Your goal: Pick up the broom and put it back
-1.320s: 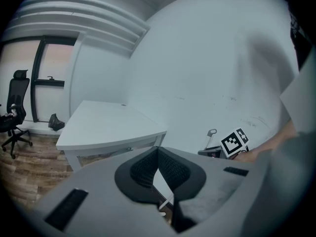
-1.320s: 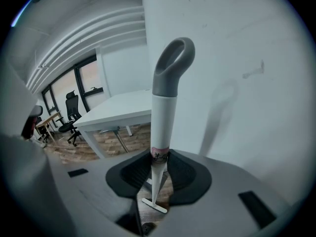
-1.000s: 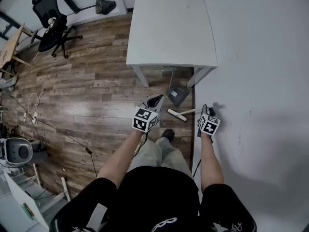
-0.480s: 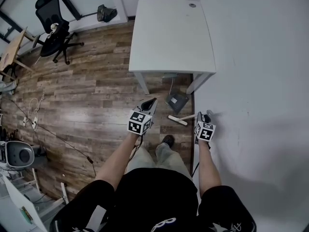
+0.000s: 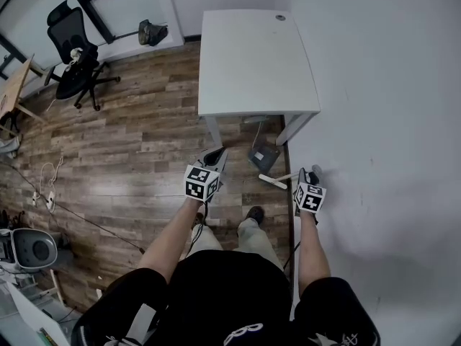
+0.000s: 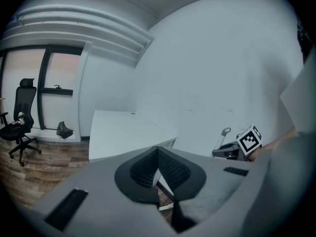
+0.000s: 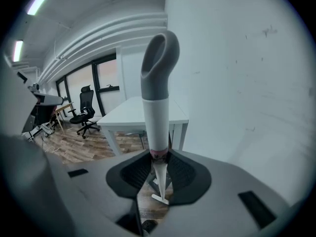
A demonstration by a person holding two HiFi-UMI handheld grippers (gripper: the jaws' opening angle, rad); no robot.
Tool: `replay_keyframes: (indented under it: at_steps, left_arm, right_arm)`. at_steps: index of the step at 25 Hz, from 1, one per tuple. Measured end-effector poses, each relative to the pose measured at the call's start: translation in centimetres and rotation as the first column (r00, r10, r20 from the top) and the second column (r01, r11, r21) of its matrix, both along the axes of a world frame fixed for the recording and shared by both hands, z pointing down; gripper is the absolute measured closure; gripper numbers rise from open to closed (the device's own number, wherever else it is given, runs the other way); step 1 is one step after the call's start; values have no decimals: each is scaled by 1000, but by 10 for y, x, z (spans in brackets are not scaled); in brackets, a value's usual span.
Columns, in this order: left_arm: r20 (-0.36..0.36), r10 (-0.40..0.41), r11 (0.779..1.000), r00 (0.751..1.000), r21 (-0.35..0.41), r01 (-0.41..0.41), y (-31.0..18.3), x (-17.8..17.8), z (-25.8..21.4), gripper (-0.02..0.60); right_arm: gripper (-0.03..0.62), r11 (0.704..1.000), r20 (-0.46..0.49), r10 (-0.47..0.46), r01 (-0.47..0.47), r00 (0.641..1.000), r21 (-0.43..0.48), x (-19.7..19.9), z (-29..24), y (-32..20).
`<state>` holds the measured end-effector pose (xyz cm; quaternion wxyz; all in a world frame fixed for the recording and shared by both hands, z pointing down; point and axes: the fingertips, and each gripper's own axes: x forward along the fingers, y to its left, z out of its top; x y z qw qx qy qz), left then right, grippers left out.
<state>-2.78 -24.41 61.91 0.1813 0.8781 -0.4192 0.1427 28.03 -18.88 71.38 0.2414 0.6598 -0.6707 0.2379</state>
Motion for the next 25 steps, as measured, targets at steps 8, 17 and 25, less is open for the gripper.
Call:
replay_keyframes:
  at_steps: [8,17,25]
  left_arm:
    - [-18,19,999,1000,44,-18,-6,-42,-30,571]
    - [-23,39,996,999,80,-38,-7,-86,-57,571]
    - [-25,70,992,997,108,-67,2,-120,-69,571]
  right_arm:
    - [480,996,-32,11,-8,999,87,-31,-69,-7]
    - [480,984,-9,21,-19,1000,177,-73,-127,-5]
    - [480,973,-1,-14,14,1000,229,-132,-159,-8]
